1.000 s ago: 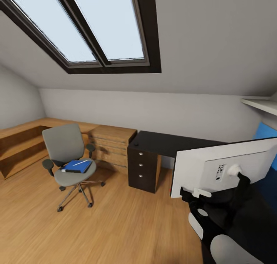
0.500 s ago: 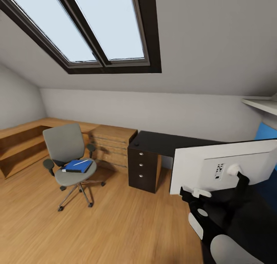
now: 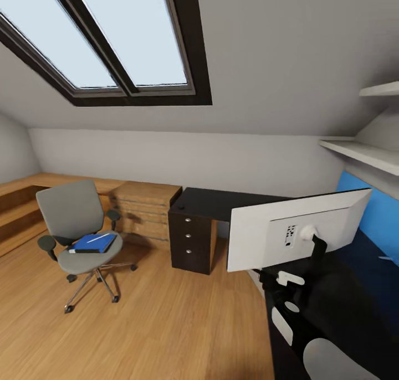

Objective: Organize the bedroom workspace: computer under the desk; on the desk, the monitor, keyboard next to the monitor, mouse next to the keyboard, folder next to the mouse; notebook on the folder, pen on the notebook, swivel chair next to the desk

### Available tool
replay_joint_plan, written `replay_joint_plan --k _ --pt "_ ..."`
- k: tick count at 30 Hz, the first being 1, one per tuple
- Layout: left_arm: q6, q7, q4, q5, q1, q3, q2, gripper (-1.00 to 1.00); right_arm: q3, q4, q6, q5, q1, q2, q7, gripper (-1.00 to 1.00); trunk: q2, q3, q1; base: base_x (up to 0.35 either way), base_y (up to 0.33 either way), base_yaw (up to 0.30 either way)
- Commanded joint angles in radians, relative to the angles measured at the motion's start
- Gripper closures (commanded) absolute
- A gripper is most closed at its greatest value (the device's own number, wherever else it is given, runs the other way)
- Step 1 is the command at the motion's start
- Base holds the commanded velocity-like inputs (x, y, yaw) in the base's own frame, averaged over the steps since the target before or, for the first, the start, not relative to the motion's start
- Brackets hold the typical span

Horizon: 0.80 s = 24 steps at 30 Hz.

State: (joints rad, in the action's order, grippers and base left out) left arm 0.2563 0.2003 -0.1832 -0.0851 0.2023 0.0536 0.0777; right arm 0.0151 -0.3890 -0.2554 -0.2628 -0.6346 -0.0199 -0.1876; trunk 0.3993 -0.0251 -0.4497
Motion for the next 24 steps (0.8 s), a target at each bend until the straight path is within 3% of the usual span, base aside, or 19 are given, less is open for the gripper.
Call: replay_joint_plan --k 1,24 --pt "0.004 -0.002 0.001 -0.007 0.000 0.005 0.001 -1.00 0.002 0.005 -0.004 -0.006 0.000 0.000 -0.001 -1.00 0.001 0.000 0.000 -0.003 0.000 -0.263" --pt "0.004 -0.002 0.001 -0.007 0.000 0.005 0.001 -1.00 0.003 0.025 -0.006 -0.001 0.000 0.000 -0.001 -1.00 0.001 0.000 0.000 0.000 0.000 -0.266"
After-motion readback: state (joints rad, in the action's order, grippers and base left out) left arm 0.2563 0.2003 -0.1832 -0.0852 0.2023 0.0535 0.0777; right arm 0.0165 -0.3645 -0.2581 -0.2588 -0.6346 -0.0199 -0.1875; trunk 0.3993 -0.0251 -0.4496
